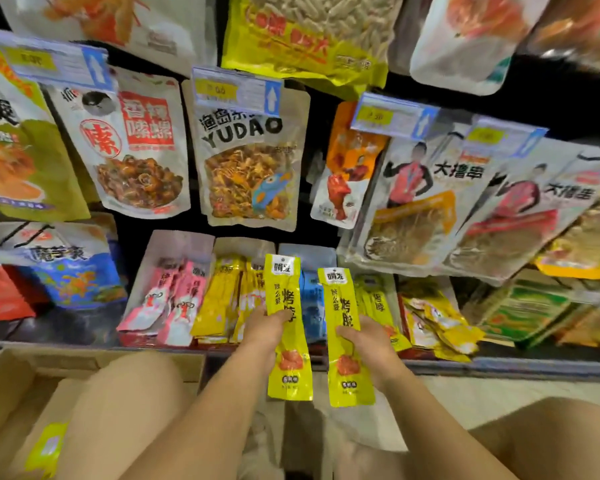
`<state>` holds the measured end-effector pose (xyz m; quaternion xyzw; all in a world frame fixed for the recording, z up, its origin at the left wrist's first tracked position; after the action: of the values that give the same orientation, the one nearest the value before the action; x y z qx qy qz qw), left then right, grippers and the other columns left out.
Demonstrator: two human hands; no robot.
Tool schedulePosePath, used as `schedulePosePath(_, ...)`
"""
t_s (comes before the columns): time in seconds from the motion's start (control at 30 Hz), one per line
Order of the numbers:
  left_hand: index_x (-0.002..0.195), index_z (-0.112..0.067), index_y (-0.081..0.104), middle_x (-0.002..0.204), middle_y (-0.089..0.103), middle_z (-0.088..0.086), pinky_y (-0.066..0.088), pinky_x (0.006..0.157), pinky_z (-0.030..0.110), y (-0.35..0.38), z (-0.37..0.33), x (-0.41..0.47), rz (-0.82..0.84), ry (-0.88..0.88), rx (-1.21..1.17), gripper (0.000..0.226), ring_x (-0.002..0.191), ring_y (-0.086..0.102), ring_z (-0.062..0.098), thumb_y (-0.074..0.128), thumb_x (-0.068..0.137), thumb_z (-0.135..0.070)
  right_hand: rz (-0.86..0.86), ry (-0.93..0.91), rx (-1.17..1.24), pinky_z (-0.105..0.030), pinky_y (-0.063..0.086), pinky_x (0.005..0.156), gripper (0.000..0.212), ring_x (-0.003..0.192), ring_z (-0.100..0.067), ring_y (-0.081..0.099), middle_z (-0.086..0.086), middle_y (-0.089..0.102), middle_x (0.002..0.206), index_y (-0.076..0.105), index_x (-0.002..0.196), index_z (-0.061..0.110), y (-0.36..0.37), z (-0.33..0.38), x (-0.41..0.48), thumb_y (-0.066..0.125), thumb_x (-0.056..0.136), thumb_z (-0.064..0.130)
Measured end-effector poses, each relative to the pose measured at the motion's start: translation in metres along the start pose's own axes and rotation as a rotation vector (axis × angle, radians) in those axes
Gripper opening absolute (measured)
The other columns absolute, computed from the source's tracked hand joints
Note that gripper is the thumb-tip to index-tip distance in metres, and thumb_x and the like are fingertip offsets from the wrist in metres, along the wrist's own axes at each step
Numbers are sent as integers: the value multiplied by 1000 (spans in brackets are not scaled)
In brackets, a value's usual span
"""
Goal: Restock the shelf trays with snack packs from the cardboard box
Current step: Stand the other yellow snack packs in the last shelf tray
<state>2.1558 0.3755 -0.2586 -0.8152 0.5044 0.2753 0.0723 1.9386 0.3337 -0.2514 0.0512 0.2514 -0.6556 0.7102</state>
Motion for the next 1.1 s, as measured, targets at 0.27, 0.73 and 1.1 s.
schedulePosePath(0.27, 134, -13, 49, 117, 58, 3, 45, 73, 22, 80, 36, 7, 36, -83, 72, 40, 101, 56, 25, 59, 95, -12, -182, 123, 147, -56, 59, 77, 17, 85, -35, 73, -12, 76, 94, 71, 105, 14, -86, -52, 7, 71, 89, 10)
schedulePosePath(0.73, 94, -11, 61, 88, 69, 13, 50, 43, 22, 199, 80, 63, 73, -183, 160, 9, 60, 68, 17, 60, 89, -4, -301, 126, 312, -42, 59, 66, 15, 72, -27, 72, -8, 77, 88, 74, 101, 13, -192, -94, 62, 69, 88, 7)
schedulePosePath(1.1, 148, -15, 40, 150, 46, 5, 44, 102, 35, 271, 92, 134, 51, -69, 418, 60, 129, 51, 27, 66, 94, -19, -299, 94, 335, -50, 58, 73, 24, 80, -29, 72, -7, 77, 94, 75, 101, 24, -218, -113, 111, 74, 77, 28)
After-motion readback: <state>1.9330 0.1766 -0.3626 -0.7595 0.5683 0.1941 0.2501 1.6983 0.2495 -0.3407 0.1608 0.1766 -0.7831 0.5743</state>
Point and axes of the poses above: each hand's wrist, its own x-axis towards the middle knuckle, its own y-axis out of the palm, z = x × y, the point moved 8 cm from there along x, towards the middle knuckle
